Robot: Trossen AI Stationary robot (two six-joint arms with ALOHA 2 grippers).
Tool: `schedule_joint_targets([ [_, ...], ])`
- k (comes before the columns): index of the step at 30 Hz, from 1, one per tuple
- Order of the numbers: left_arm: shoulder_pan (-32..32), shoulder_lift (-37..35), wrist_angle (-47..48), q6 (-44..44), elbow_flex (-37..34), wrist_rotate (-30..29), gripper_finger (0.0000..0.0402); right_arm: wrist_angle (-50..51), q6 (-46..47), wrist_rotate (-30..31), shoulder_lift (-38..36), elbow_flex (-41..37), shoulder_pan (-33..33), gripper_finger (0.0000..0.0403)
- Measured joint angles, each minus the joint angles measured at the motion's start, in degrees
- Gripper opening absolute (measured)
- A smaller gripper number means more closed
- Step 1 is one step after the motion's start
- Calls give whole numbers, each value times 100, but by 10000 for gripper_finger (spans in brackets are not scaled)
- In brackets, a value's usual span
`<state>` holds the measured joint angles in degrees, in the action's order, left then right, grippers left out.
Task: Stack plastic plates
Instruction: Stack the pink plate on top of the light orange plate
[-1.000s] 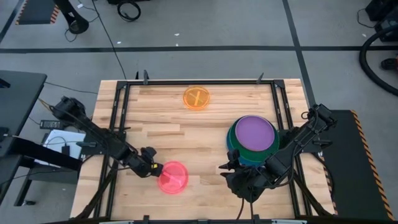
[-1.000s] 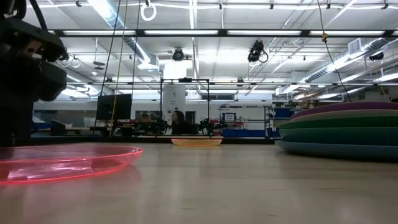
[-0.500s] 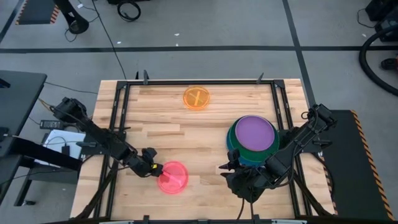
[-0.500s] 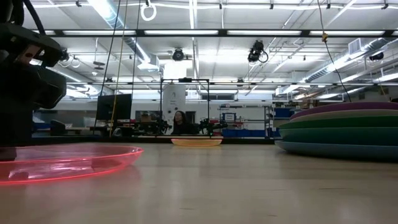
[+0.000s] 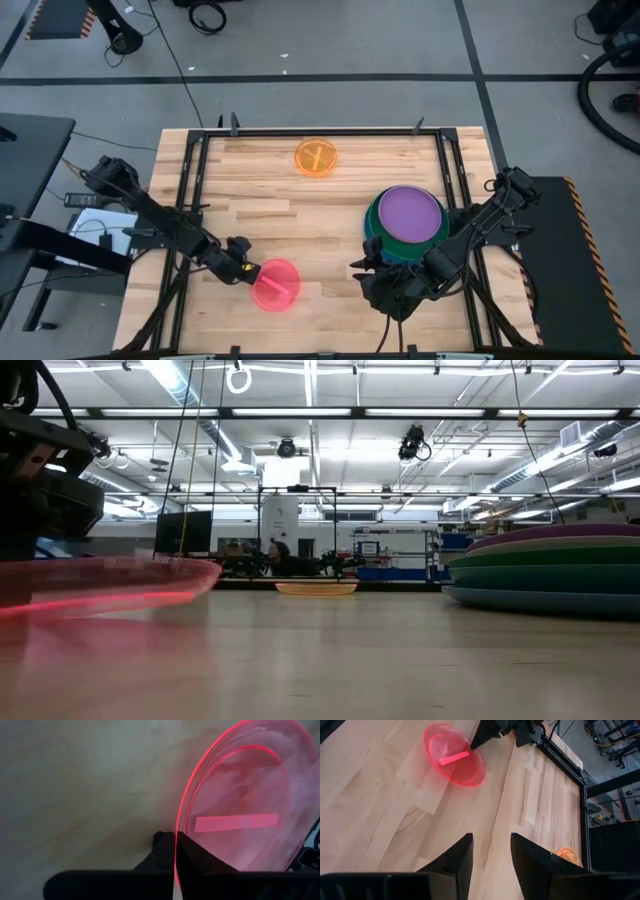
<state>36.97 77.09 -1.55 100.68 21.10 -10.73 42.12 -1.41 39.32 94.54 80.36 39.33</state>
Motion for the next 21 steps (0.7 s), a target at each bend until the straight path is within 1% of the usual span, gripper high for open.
schedule_joint_targets([
  [5, 0, -239, 97, -28, -14, 15, 5, -8, -152, -18, 0, 0, -11, 140],
  [8, -58, -556, 165, -202, -21, 39, 4, -172, -232, -29, 0, 0, -36, 140],
  [10, -150, -844, 343, -319, -13, 31, 4, -395, -471, -212, 0, 0, -83, 140],
  [12, -291, -1184, 635, -530, -13, 44, 4, -652, -865, -533, 0, 0, -154, 140],
  [14, -479, -1552, 972, -697, -13, 58, 3, -959, -1228, -777, 0, -21, -248, 140],
  [17, -846, -2113, 1493, -1156, -11, 60, 3, -1664, -1846, -773, 0, -269, -416, 140],
  [19, -1226, -2435, 1931, -1452, -11, 178, 3, -2251, -2263, -739, 2, -529, -578, 140],
  [21, -1783, -2689, 2247, -1841, -11, 398, 2, -3120, -2485, -776, 4, -822, -816, 140],
])
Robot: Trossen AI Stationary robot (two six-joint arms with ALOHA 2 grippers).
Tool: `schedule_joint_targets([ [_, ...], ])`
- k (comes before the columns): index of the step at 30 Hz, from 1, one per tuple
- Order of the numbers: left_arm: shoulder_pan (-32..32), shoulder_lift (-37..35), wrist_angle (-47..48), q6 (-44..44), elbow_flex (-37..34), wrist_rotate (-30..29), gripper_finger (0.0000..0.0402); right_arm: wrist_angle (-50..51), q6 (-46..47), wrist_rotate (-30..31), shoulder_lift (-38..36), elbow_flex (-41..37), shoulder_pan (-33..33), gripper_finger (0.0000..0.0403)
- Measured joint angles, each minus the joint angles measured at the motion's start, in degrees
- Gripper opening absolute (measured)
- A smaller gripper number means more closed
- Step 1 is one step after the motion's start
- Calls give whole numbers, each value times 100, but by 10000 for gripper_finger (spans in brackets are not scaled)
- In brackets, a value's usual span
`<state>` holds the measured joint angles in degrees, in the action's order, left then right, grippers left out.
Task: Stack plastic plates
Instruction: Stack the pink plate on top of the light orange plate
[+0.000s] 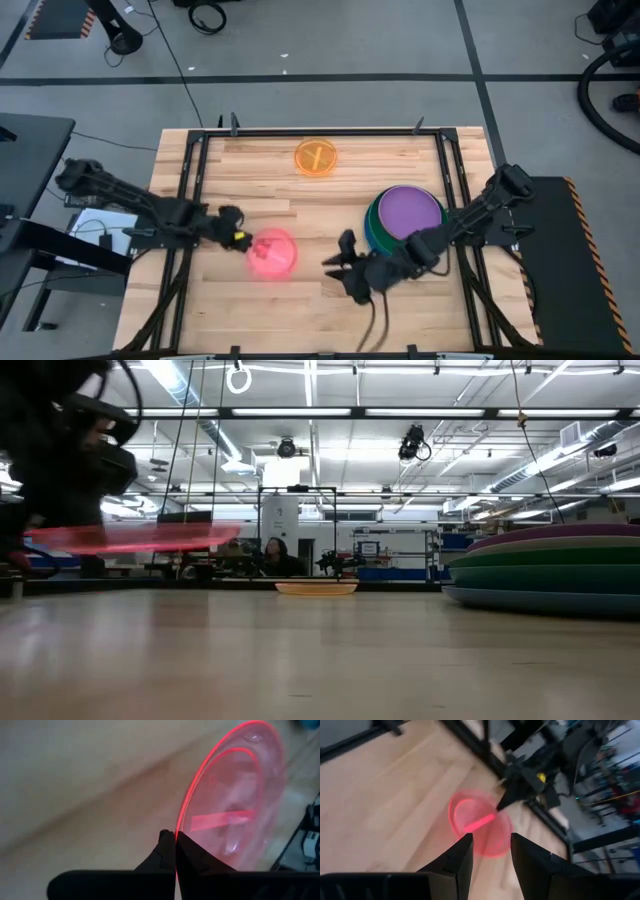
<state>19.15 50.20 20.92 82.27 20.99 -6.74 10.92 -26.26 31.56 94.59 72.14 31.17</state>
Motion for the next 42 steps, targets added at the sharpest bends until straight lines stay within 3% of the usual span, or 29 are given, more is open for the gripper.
schedule_joint_targets([
  [7, -1992, -348, 273, -1417, 7, 1222, 2, -912, -1124, -148, 156, -373, -852, 160],
  [11, -3062, -337, 394, -2109, 7, 1897, 2, -904, -1407, -253, 624, -251, -1333, 205],
  [14, -3846, -335, 386, -2571, 12, 2306, 2, -887, -1894, 52, 970, -74, -1523, 245],
  [18, -4510, -331, 366, -3116, 189, 2479, 1, -978, -2174, 215, 1032, 117, -1553, 284],
  [24, -4650, -333, 509, -3413, 601, 2512, 1, -1267, -2214, -2, 1167, 109, -1571, 287],
  [29, -4517, -333, 678, -3277, 612, 2373, 1, -2200, -3609, 51, 1577, 107, -1728, 274],
  [33, -4396, -328, 857, -3101, 612, 2286, 1, -2029, -4482, -134, 1845, 106, -1830, 264],
  [42, -4268, -331, 912, -2991, 612, 2243, 1, -2685, -5362, -2, 2364, 101, -2025, 198],
])
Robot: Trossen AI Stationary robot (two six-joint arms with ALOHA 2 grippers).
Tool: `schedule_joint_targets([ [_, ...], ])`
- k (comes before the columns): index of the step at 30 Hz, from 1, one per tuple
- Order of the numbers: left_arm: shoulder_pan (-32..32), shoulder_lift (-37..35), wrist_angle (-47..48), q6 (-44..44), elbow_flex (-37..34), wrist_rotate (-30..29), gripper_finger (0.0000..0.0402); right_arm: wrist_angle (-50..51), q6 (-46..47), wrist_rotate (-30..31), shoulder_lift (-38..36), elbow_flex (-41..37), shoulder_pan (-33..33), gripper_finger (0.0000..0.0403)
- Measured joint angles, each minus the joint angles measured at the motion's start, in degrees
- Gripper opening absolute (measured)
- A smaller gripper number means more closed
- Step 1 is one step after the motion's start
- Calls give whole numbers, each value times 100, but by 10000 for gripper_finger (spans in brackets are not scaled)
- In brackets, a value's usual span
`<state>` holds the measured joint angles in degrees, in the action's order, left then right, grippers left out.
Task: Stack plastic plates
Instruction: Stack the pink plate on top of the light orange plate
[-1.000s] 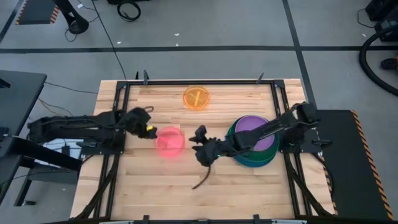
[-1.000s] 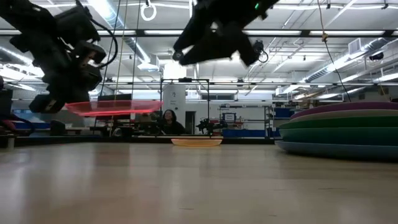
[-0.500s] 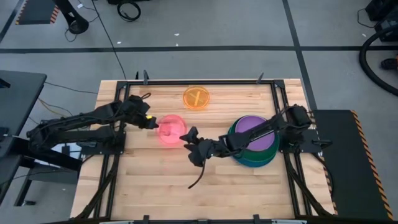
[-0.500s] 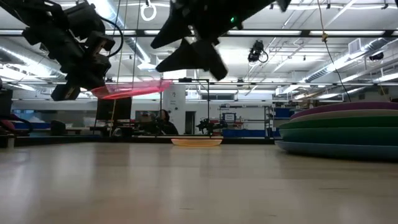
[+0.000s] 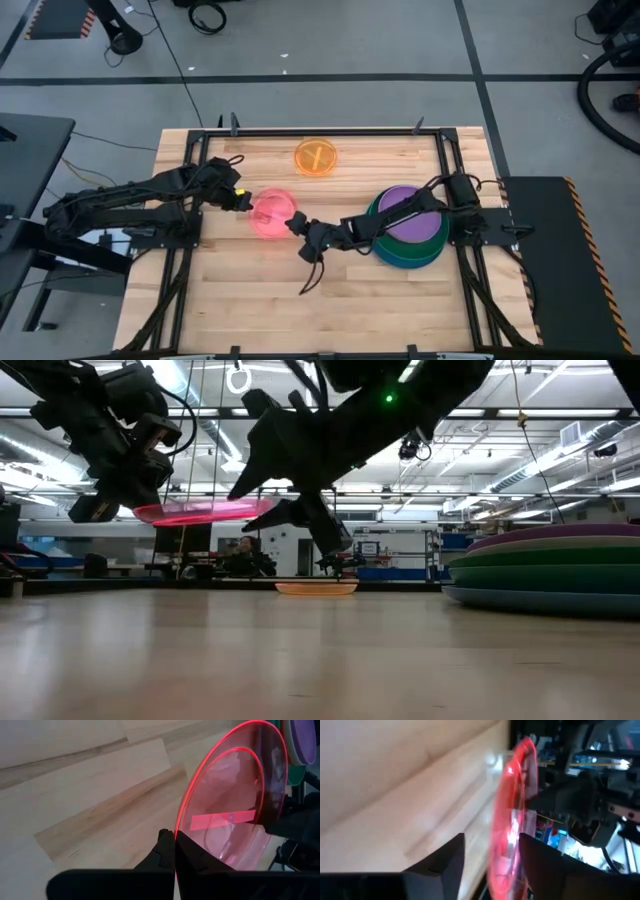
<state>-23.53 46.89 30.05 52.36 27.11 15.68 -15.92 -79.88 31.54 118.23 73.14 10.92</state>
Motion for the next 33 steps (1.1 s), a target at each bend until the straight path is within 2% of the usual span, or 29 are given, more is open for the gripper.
schedule_joint_targets([
  [4, -15, 0, 2, -9, 0, -7, 1, -86, -167, -138, -6, 6, -161, 140],
  [9, -11, 0, -47, -162, 0, -21, 2, -238, -277, -294, -8, 4, -250, 36],
  [11, -15, 2, -116, -230, 0, -52, 8, -240, -280, -358, -8, 4, -250, 14],
  [16, -19, -7, -194, -588, -2, -77, 54, -412, -219, -409, -21, 4, -254, 7],
  [22, -19, -230, -315, -1131, 0, -41, 146, -348, 279, -440, -256, 2, -252, 5],
  [28, -368, -1042, -168, -1721, 4, 10, 229, -303, 380, -438, -319, 2, -287, 4],
  [31, -680, -1623, 157, -1965, 7, 28, 251, -128, 398, -373, -319, 2, -291, 4],
  [33, -854, -1999, 309, -2110, 7, 18, 257, -100, 474, -99, -319, 2, -318, 4],
])
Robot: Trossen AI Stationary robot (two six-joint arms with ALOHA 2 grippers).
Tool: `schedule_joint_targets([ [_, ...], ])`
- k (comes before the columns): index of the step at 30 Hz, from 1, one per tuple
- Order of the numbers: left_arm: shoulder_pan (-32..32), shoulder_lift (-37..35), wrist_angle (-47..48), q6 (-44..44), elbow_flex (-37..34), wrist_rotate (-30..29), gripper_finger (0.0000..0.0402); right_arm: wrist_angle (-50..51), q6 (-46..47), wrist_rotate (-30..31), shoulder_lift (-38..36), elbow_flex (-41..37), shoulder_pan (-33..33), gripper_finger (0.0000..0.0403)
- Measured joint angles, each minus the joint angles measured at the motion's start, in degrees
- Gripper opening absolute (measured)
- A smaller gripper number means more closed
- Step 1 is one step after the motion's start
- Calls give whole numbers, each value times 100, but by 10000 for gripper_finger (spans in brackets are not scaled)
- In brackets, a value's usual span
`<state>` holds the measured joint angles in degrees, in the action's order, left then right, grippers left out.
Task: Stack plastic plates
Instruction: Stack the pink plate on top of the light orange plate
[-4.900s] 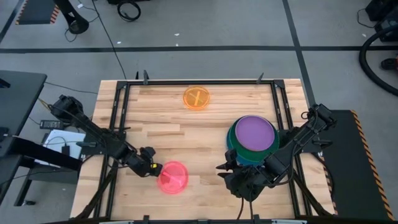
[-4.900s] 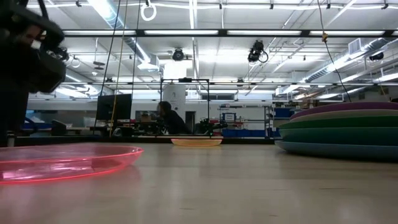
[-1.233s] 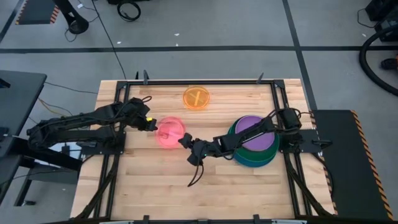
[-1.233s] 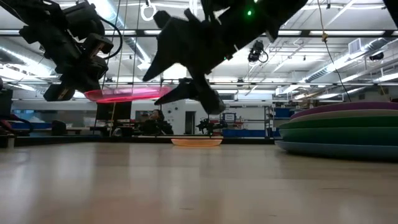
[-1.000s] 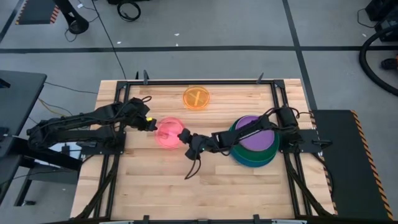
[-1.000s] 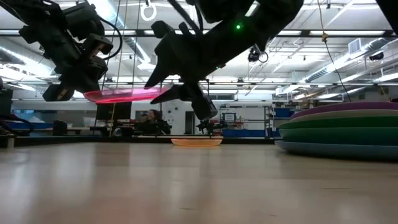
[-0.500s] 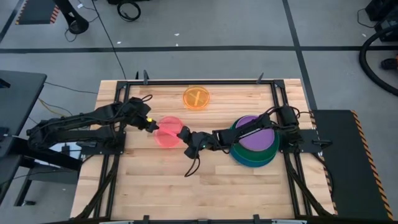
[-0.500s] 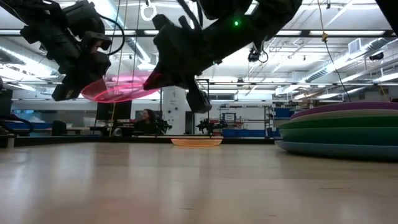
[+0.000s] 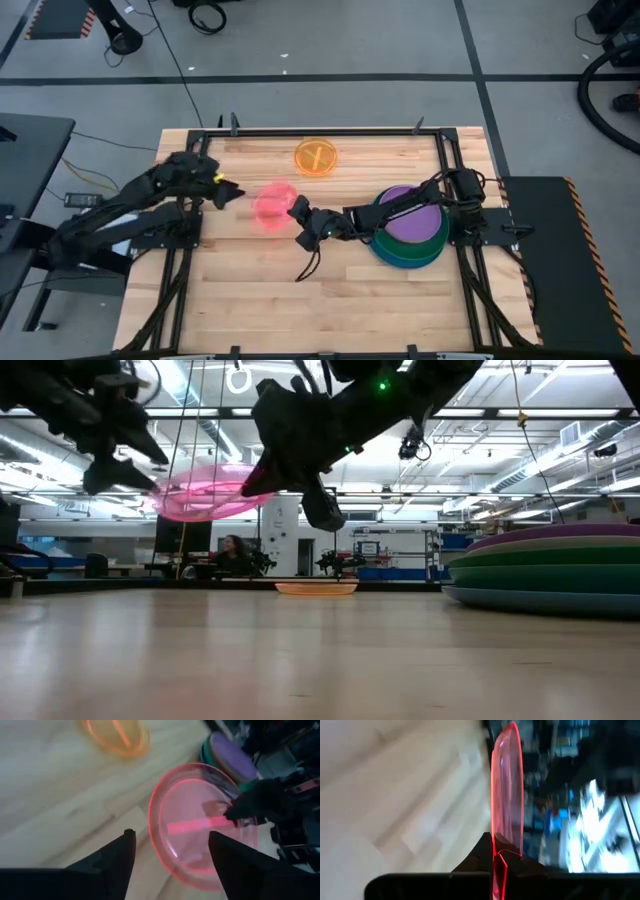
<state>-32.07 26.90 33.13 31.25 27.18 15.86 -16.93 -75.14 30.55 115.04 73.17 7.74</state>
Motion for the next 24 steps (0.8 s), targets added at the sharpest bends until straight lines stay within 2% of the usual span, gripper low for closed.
schedule_joint_targets([
  [4, -77, -615, -175, -354, -4, -139, 258, 131, 123, 918, 0, 2, -320, 4],
  [12, 359, -1192, -1779, -896, -492, -188, 258, 945, 1079, 1626, -2, 2, -1549, 5],
  [15, 648, -1205, -2598, -1240, -837, -185, 258, 1228, 1366, 1283, -7, 2, -1910, 6],
  [19, 992, -1194, -3545, -1412, -1349, -188, 258, 1620, 1936, 467, -7, 2, -2183, 7],
  [24, 1191, -1194, -4064, -1417, -1665, -188, 258, 1738, 2227, -216, -5, 2, -2346, 22],
])
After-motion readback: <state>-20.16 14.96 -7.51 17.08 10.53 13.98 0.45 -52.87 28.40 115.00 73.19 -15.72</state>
